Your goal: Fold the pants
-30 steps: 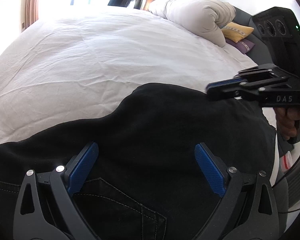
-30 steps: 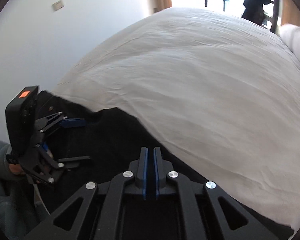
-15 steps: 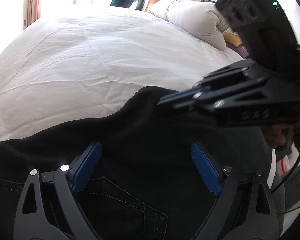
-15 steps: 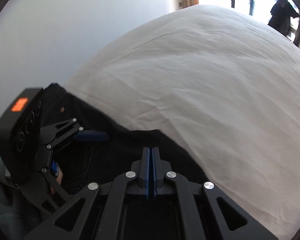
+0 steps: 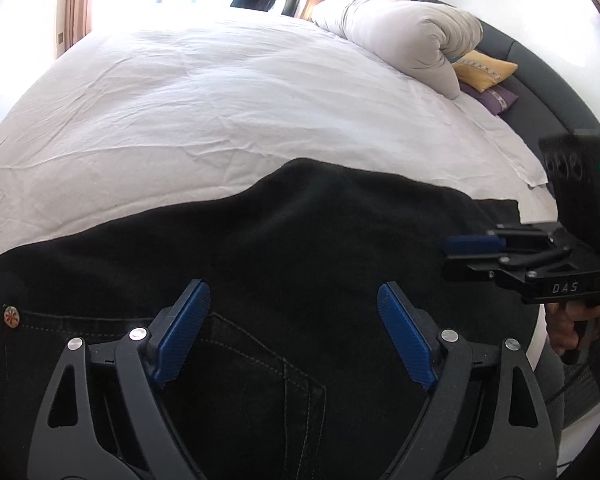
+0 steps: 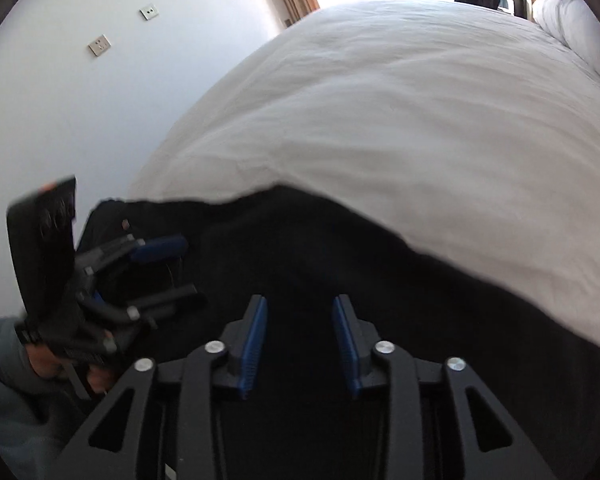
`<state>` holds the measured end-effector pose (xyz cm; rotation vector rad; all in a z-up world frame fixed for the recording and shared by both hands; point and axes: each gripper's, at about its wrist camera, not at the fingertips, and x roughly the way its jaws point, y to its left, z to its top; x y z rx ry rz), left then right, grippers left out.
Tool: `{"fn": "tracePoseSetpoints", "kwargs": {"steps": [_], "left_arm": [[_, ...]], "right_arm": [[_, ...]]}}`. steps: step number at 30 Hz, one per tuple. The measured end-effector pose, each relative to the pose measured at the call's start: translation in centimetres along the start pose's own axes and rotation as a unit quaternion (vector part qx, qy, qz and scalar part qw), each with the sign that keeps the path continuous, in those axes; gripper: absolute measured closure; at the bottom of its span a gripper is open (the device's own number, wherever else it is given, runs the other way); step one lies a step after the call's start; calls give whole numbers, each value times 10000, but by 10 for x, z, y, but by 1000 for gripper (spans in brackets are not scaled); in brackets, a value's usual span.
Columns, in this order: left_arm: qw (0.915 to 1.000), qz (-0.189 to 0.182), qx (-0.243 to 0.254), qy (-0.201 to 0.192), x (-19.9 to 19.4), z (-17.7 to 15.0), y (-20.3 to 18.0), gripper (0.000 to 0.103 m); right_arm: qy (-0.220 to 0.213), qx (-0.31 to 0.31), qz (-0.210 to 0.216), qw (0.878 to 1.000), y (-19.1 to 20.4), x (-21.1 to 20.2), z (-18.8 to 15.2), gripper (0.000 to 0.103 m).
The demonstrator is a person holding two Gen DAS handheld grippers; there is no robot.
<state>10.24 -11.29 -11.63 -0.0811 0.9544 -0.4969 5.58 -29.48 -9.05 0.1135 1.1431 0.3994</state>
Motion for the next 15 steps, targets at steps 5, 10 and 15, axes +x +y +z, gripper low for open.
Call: {"fn": "tracePoseSetpoints", "kwargs": {"steps": [5,10,15], "left_arm": [[9998,207,62,48,-7,-8,-4,17],[9988,434,174,129,-15,-18,-9,17],[9981,550,122,235,-17,-21,-10,17]], "right_arm": [[-813,2245,-431,9701,-132,-65,-89,103],[-1130,3505,-1781,9125,-218,-131,-158,103],[-2099,4052,-1500,8770,-214,-171,-173,92]]}}
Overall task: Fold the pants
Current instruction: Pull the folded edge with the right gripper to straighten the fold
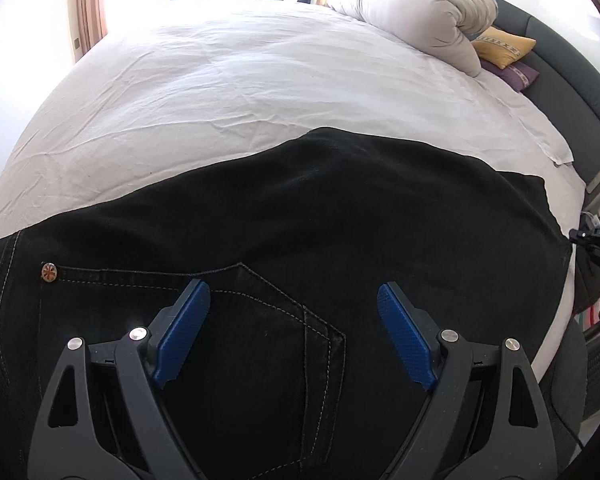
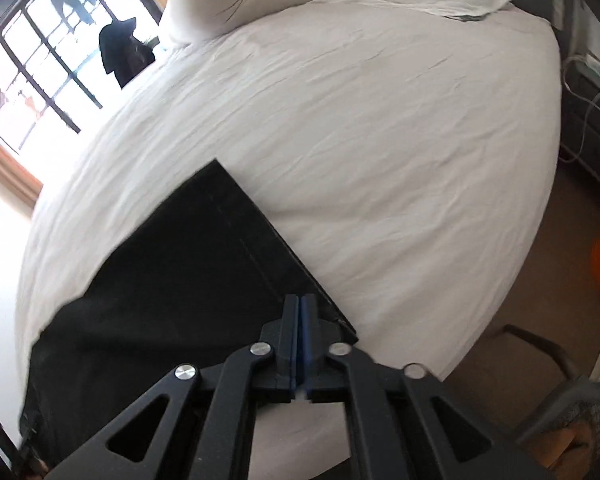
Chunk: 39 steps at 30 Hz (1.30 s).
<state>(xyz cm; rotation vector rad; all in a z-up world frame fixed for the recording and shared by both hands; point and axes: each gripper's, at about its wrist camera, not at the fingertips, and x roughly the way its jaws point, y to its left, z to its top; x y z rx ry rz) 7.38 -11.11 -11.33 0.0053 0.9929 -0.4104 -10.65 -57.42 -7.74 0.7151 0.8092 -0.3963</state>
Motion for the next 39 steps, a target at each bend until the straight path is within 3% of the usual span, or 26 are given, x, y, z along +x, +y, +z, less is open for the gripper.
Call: {"fn": "tracePoseSetpoints", "kwargs": {"steps": [2,3,4,6,8,9,10,13,18,20,22,24,28,31,35,39], "left_arm": [[9995,-297,-142,-14,-3,2,0,17],[9985,-487,-234,-9,-3,5,-2,17],[9972,-685,-300,-25,-3,9,-5,17],[9934,-1102,-322,28,0,15,-13,17],[9914,-1290,-99,219,9,15,-28,17],[9929,-1118,80,398,18,13,-34,17],[9942,-957,139,477,22,10,-35,18],[9939,-1038,-59,372,13,5,-17,20],[9942,-920,-540,133,-17,-9,43,21],[9944,-754,-738,25,-34,-16,64,21],[9946,-575,-857,-119,-51,-19,75,22],[9945,-510,-874,-263,-62,-17,74,21],[9933,-871,-696,-290,-55,-2,43,21],[9941,-923,-555,-148,-36,4,20,21],[9941,-842,-668,138,-10,-2,21,22],[9954,-755,-561,168,3,-1,17,22]], "right_arm": [[302,-205,1516,9878,30,3,-12,91],[562,-386,2111,9751,48,9,-21,81],[898,-589,2580,9601,66,19,-31,70],[1529,-890,3032,9364,95,43,-48,57],[2094,-915,2953,9277,106,74,-57,55],[2268,-821,2763,9303,104,88,-57,57],[2291,-605,2670,9341,97,96,-52,76],[1646,-19,2167,9623,49,91,-20,102],[476,1002,983,9889,-45,55,19,103],[120,1444,913,9852,-69,28,26,90],[-21,1606,870,9832,-75,5,26,37],[62,1673,765,9829,-73,-4,18,23],[347,2072,1040,9721,-86,-5,5,23],[451,2233,1199,9663,-69,18,2,23],[361,2613,1412,9542,-72,24,8,23],[326,2589,1512,9534,-72,25,6,26]]}}
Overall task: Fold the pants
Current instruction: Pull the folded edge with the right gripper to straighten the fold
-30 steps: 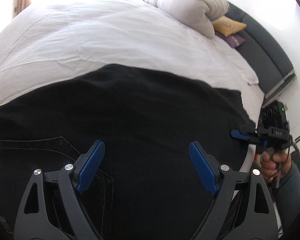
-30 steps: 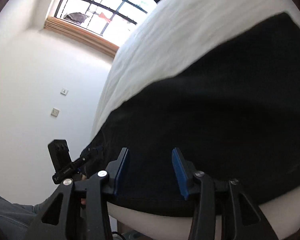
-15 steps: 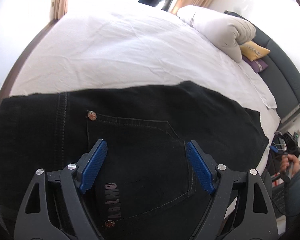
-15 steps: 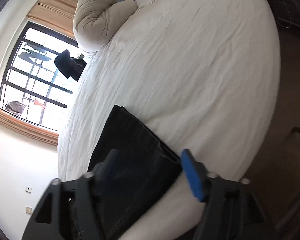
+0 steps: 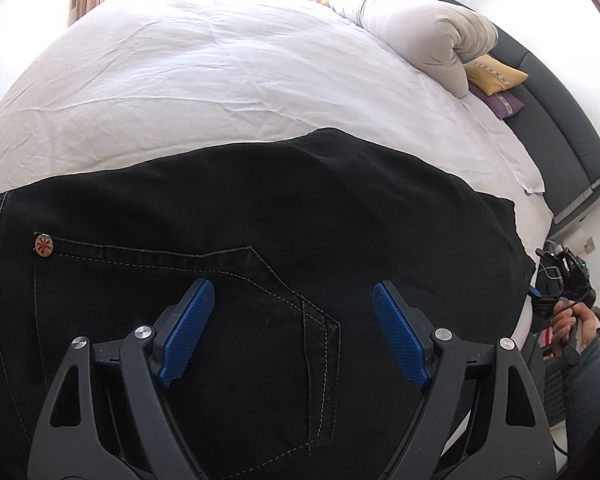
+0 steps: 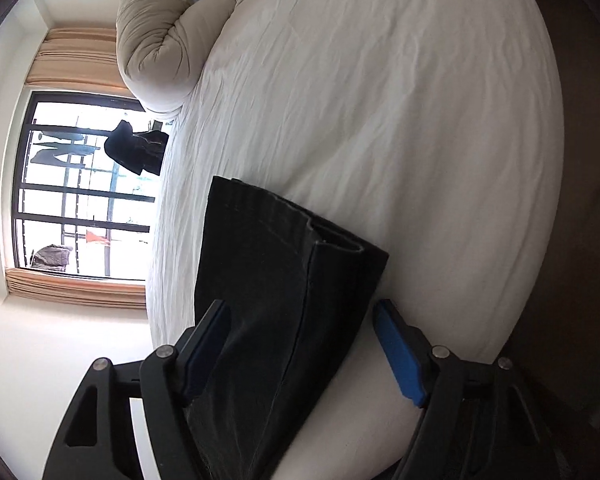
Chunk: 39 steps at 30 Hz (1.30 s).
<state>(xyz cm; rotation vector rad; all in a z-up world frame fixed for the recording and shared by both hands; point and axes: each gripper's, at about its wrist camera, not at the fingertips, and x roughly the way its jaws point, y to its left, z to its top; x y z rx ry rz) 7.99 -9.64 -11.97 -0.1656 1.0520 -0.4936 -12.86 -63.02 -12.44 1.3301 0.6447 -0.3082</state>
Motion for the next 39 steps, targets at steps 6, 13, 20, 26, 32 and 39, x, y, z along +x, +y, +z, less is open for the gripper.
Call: {"fn": "tracePoseSetpoints", "kwargs": {"steps": [6,13,20,26,32,39], "left_arm": [[9999,101,83,-2,10,-1,-1,22],[9999,132,104,-16,12,-1,-1,22],[9999,97,86,-17,11,-1,1,22],[10000,50,62,-14,8,-2,5,22],[10000,-36,-10,-13,8,-2,9,23],[9989,-360,-294,-109,4,-2,21,23]], "right_arm": [[-164,194,291,9993,-10,-12,-7,33],[-230,319,289,9988,-20,-19,-13,68],[-258,273,286,9989,-18,-16,-15,89],[-499,120,226,9984,-5,-20,-23,92],[-761,-1076,-103,9912,72,-27,-44,93],[-60,-4396,-471,8969,241,4,-173,93]]}}
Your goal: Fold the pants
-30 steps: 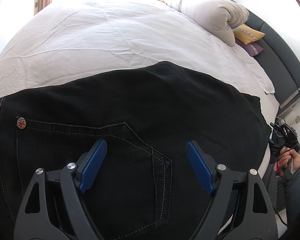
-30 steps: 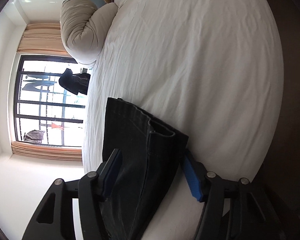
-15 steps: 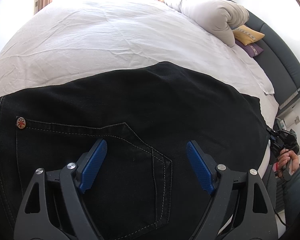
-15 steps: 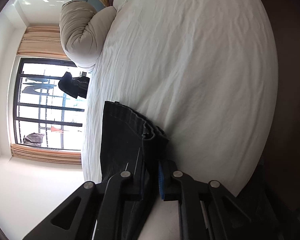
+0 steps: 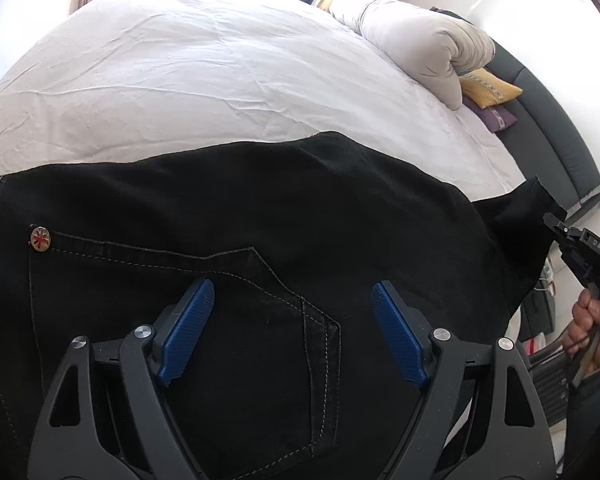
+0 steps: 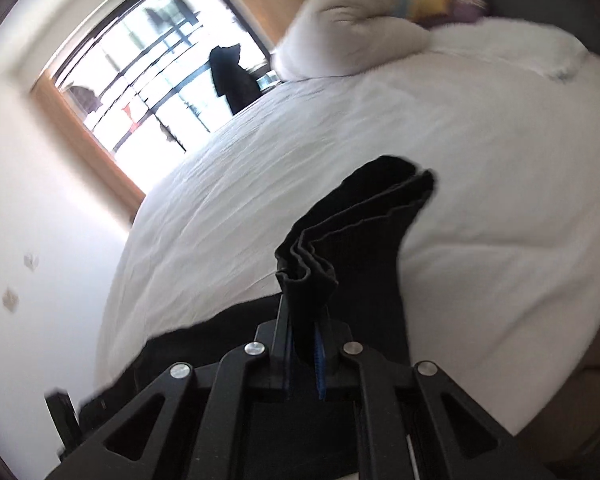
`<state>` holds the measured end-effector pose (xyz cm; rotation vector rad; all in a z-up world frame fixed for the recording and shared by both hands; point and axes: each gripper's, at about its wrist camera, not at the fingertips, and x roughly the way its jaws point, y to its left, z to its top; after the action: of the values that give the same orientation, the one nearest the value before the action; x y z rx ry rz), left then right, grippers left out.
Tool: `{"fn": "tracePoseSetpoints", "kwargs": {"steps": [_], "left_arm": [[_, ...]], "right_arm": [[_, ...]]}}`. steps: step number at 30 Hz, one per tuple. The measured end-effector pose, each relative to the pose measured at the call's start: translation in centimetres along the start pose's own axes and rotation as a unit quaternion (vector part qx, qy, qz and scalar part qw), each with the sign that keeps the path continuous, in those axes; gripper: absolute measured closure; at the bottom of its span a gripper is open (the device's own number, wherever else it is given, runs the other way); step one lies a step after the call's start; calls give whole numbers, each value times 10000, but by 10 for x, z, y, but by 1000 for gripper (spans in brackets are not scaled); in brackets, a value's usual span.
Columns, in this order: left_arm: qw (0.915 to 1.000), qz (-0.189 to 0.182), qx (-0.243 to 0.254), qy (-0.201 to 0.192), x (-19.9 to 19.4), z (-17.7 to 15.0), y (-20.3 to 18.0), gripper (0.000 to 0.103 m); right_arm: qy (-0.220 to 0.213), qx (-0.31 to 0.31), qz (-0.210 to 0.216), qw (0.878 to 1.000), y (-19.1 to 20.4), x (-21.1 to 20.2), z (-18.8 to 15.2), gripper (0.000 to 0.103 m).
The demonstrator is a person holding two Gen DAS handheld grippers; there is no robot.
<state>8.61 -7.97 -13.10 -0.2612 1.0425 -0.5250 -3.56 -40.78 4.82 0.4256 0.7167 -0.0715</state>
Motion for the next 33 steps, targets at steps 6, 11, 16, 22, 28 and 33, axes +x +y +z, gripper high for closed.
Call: {"fn": "tracePoseSetpoints", "kwargs": {"steps": [6,11,16,22,28,33], "left_arm": [[9988,-352,-324,-139,-10,1,12,23],[9974,-501,-486,-178,-14,0,23,24],[9968,-529,-551,-231,-13,0,25,24],[9877,-1070,-1108,-265,-32,3,44,24],[9766,-1507,-1519,-215,-49,5,55,24],[9764,-1483,-1551,-230,-55,6,51,24]], "right_arm": [[1008,-2189,799,9672,164,39,-64,94],[1414,-2041,791,9655,166,64,-88,94],[1260,-2148,752,9656,168,57,-81,94],[1123,-2653,717,9549,192,45,-94,94],[1004,-3206,636,9397,216,34,-112,94],[1042,-3365,681,9334,224,35,-117,94]]}}
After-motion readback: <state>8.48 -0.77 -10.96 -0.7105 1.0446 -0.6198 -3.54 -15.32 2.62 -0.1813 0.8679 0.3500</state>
